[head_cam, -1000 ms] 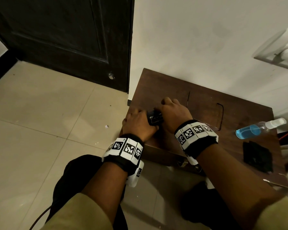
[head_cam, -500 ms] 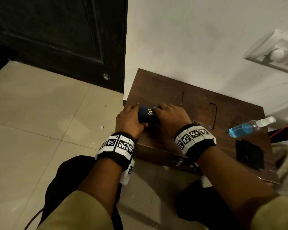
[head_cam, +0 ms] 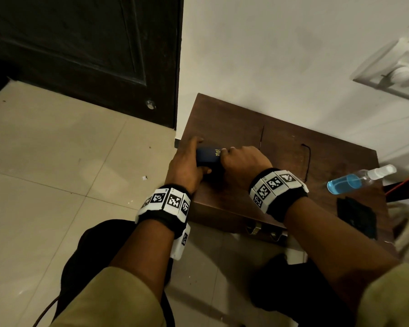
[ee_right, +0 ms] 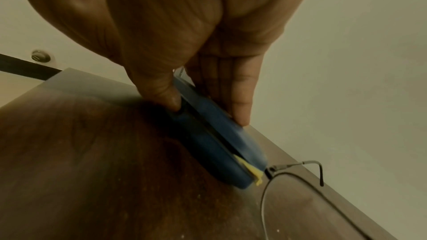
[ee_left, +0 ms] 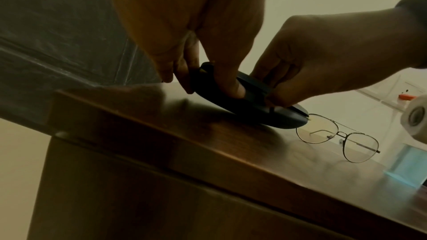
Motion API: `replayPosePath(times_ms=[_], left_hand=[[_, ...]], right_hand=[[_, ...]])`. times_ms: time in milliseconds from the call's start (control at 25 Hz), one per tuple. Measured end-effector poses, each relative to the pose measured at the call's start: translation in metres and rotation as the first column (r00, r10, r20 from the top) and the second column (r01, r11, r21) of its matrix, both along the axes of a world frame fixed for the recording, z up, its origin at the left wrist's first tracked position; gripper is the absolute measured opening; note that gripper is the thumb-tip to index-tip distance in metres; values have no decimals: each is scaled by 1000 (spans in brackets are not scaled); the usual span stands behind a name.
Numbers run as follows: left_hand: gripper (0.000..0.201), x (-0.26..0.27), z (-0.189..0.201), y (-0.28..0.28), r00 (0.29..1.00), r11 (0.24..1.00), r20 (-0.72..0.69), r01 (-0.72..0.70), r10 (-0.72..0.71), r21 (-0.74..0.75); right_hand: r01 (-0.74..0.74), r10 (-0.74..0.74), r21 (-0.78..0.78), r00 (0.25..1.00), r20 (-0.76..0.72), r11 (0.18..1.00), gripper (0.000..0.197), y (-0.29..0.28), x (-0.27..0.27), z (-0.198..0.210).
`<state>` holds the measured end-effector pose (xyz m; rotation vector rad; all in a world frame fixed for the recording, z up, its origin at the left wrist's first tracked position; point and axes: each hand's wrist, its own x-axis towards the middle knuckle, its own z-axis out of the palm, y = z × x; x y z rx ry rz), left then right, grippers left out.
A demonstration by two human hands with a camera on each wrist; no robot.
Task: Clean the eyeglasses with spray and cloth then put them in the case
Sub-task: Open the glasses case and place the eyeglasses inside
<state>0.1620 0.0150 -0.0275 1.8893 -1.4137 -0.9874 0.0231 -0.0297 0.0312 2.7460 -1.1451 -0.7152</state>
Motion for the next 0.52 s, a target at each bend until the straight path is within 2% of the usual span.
replayPosePath(times_ms=[160, 320, 440, 520], left_hand=[[81, 0, -1, 2, 997, 999, -70, -46, 45, -9], [103, 0, -4, 4, 992, 998, -113, -62, 60, -12], [111, 2, -5, 4, 990, 998, -131, -57, 53, -27], [111, 3, -5, 3, 992, 998, -118, -48, 43, -44]], right_hand=[[34, -34, 32, 999, 6, 999, 26, -8, -2, 6], [128, -139, 82, 979, 149, 988, 24, -22, -9, 17], [264, -311, 180, 889, 336, 948, 22, -39, -13, 19], [335, -368, 151, 842, 395, 930, 19, -52, -15, 15]])
